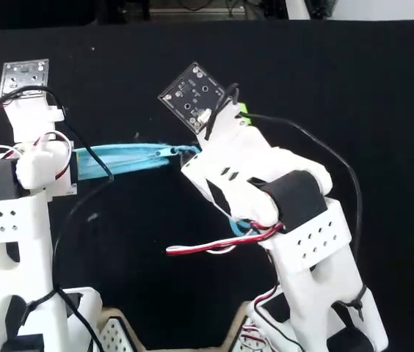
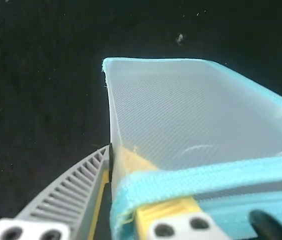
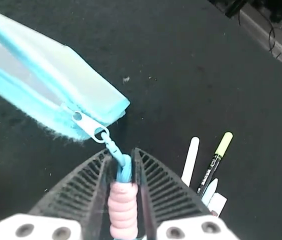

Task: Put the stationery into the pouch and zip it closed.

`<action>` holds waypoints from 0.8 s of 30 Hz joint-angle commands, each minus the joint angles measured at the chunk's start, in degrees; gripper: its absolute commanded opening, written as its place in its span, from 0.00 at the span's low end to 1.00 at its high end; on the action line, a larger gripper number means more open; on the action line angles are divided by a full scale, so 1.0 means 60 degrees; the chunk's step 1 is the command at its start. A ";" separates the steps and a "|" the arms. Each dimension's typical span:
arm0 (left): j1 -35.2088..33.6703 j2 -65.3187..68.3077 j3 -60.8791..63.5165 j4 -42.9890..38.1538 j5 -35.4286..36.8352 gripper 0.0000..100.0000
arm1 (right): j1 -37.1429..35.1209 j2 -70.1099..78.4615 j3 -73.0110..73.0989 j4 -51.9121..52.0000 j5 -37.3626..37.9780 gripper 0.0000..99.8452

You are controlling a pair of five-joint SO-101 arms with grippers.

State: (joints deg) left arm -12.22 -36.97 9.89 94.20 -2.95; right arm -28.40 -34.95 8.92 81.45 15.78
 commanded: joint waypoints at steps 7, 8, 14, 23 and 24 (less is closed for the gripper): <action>-0.0037 0.0059 -0.0491 -0.0293 0.0484 0.03 | 0.0264 0.0007 -0.0330 0.0249 -0.0073 0.01; -0.0037 0.0059 -0.0491 -0.0293 0.0484 0.03 | 0.0264 0.0007 -0.0300 0.0264 -0.0088 0.01; -0.0037 0.0073 -0.0491 -0.0278 0.0484 0.03 | -0.0015 0.0007 -0.0652 0.0762 -0.0176 0.14; -0.0037 0.0073 0.0593 -0.1026 0.0484 0.03 | 0.0000 0.0066 -0.1692 0.1729 -0.0161 0.16; -0.0037 0.0044 0.0799 -0.1070 0.0484 0.03 | 0.0117 0.0081 -0.1780 0.1861 -0.0147 0.16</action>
State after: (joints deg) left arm -12.40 -36.44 12.35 90.33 -0.48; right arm -28.13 -34.95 2.77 90.59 15.34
